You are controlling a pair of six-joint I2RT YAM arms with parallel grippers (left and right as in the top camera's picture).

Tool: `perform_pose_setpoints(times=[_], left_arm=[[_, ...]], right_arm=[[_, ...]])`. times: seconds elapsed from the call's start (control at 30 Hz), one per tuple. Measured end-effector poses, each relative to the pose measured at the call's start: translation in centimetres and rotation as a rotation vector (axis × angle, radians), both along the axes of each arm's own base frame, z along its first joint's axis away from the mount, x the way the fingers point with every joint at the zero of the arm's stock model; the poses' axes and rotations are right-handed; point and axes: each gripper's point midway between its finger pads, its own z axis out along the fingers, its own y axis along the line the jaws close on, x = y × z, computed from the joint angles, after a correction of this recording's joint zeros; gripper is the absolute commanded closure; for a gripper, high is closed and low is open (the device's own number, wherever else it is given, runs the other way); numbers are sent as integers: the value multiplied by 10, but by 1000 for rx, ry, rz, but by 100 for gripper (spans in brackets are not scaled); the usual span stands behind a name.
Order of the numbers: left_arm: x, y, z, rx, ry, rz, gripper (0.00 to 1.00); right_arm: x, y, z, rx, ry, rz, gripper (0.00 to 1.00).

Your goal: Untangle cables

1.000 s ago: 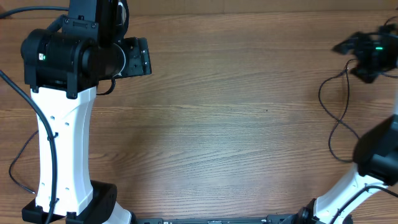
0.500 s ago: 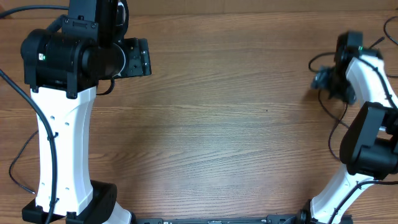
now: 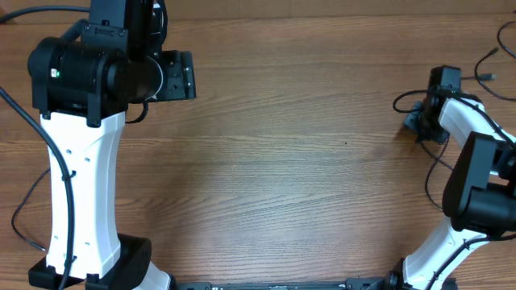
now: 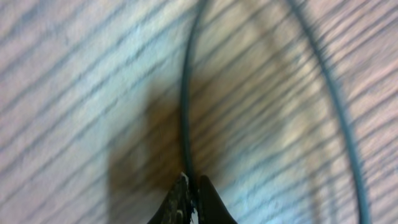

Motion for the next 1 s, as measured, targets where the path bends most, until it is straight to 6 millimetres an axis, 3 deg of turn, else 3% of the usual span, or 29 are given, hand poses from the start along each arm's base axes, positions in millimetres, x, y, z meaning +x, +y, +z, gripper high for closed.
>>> perform_pose_setpoints(times=[0.17, 0.3, 0.43, 0.57, 0.67, 0.73, 0.83, 0.87, 0.93, 1.0], left_arm=[[-1, 2, -15, 19, 51, 4, 26], [-3, 3, -34, 38, 114, 7, 31], [-4, 7, -47, 66, 157, 12, 32], [2, 11, -45, 90, 129, 28, 31], [9, 12, -41, 93, 95, 35, 30], [15, 12, -36, 91, 61, 39, 29], [21, 11, -29, 83, 24, 41, 29], [22, 10, -28, 82, 18, 41, 28], [22, 10, -28, 82, 16, 41, 28], [22, 10, -28, 82, 16, 41, 28]], right_arm=[[6, -35, 1, -36, -81, -32, 96], [-2, -88, 2, -78, -127, -99, 96], [-24, -148, 2, -95, -177, -201, 96], [-63, -208, 8, -123, -205, -308, 96], [-81, -241, 19, -159, -218, -355, 96], [-87, -258, 30, -184, -234, -366, 96], [-85, -268, 43, -197, -242, -360, 95], [-83, -266, 46, -186, -242, -348, 87], [-73, -258, 51, -142, -248, -301, 47], [-62, -244, 57, -75, -257, -276, 35]])
